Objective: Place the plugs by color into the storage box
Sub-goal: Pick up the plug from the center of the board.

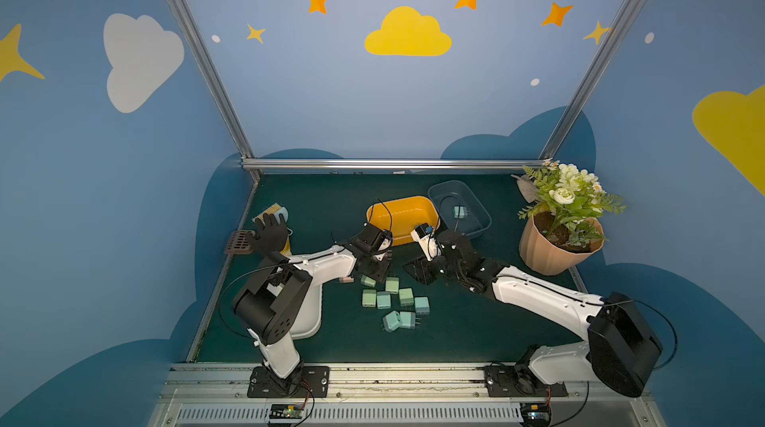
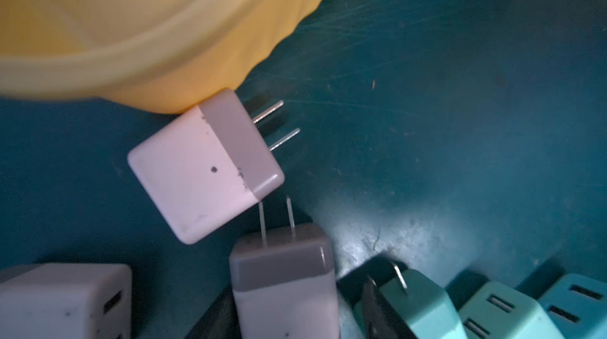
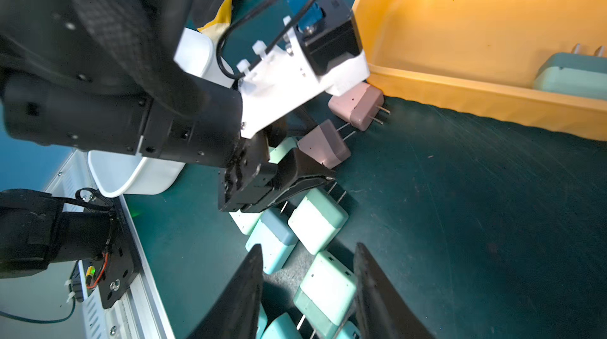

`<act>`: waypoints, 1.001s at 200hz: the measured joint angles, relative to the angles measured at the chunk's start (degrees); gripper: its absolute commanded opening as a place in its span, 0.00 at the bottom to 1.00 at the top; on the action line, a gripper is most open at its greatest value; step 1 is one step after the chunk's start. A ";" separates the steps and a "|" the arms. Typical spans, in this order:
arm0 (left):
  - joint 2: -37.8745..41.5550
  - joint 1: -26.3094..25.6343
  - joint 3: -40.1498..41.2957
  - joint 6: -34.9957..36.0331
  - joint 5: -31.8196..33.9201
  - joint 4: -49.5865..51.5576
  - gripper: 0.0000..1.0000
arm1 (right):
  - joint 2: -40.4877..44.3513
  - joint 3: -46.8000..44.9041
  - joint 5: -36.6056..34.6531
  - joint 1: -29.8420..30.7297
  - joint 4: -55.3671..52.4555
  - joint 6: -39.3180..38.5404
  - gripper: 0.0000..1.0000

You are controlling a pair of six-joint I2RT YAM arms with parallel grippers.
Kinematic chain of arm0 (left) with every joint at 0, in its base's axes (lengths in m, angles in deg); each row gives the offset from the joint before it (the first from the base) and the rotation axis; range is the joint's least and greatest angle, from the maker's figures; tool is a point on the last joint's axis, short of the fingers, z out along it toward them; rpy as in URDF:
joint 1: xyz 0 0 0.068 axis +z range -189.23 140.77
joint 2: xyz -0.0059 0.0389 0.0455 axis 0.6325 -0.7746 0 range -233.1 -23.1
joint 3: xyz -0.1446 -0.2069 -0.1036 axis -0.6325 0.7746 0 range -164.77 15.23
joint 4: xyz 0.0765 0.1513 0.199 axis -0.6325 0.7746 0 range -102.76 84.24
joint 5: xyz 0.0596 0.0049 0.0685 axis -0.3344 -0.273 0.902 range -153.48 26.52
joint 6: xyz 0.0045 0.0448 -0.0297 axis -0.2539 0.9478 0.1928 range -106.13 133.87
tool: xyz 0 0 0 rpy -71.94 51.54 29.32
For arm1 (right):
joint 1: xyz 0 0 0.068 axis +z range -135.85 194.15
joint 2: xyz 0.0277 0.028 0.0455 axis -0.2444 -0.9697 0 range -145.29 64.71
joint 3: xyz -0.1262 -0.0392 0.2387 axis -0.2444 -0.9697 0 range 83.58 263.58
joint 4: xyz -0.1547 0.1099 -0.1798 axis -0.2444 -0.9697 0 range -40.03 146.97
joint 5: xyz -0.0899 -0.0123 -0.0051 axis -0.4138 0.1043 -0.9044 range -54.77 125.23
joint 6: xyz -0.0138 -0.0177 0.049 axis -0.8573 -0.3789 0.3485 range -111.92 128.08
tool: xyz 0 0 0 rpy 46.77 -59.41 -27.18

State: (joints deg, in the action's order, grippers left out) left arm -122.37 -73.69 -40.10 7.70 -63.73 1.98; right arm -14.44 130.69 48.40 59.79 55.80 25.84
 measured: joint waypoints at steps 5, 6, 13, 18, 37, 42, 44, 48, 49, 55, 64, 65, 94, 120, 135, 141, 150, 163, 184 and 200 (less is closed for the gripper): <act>-0.04 -0.11 -0.02 0.20 0.17 0.09 0.57 | -0.02 0.04 0.07 0.00 -0.04 0.04 0.46; -0.07 -0.11 -0.02 0.20 0.22 0.09 0.57 | -0.02 0.04 0.11 0.00 -0.04 0.07 0.46; -0.07 -0.24 -0.13 0.22 0.50 0.22 0.57 | -0.02 0.04 0.24 0.00 -0.07 0.20 0.46; -0.07 -0.35 -0.20 0.26 0.72 0.28 0.57 | -0.07 0.04 0.42 0.00 -0.09 0.26 0.46; -0.20 -0.61 -1.09 0.59 1.84 0.90 0.50 | -0.50 0.04 0.96 0.00 0.00 0.52 0.46; -0.24 -0.66 -1.42 0.63 2.03 1.05 0.49 | -0.72 0.04 1.05 0.00 0.02 0.63 0.46; -0.26 -0.70 -1.53 0.68 2.14 1.09 0.49 | -0.83 0.04 1.05 0.00 0.04 0.68 0.46; -0.28 -0.72 -1.88 0.74 2.23 1.33 0.48 | -1.09 0.04 1.09 0.00 0.04 0.72 0.46; -0.28 -0.72 -1.99 0.79 2.29 1.38 0.48 | -1.11 0.04 1.07 0.00 0.07 0.74 0.46; -0.28 -0.79 -2.43 0.85 2.40 1.55 0.47 | -1.49 0.04 1.09 0.00 0.07 0.90 0.46; -0.28 -0.83 -2.99 0.94 2.62 1.73 0.47 | -1.97 0.04 1.07 0.00 0.09 1.11 0.46; -0.28 -0.83 -3.02 0.94 2.62 1.73 0.47 | -1.99 0.04 1.07 0.00 0.09 1.14 0.46; -0.28 -0.83 -3.04 1.53 2.84 2.08 0.50 | -2.58 0.04 1.11 0.00 0.37 1.62 0.46; -0.28 -0.94 -3.04 1.90 2.38 2.56 0.53 | -2.67 0.04 1.36 0.00 0.98 1.95 0.46; -0.28 -1.03 -3.04 1.90 2.14 2.64 0.52 | -3.02 0.09 1.46 0.00 1.42 2.01 0.46; -0.28 -1.09 -3.04 1.90 2.14 2.67 0.50 | -3.19 0.13 1.49 0.00 1.42 2.08 0.46; -0.31 -1.16 -3.04 1.90 2.16 2.75 0.48 | -3.48 0.20 1.46 0.00 1.42 2.21 0.46; -0.59 -1.25 -3.06 1.90 2.10 2.89 0.46 | -3.76 0.24 1.44 0.00 1.40 2.60 0.46; -1.18 -1.36 -3.06 1.90 1.99 2.86 0.44 | -3.78 0.26 1.40 0.00 1.46 2.91 0.46; -1.18 -1.36 -3.06 1.90 1.97 2.89 0.42 | -3.78 0.24 1.18 0.00 1.53 3.04 0.45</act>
State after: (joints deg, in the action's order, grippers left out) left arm -123.55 -75.04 -43.16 9.60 -61.76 4.87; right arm -18.22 130.93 49.58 59.79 57.33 28.87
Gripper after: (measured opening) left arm 0.438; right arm 0.457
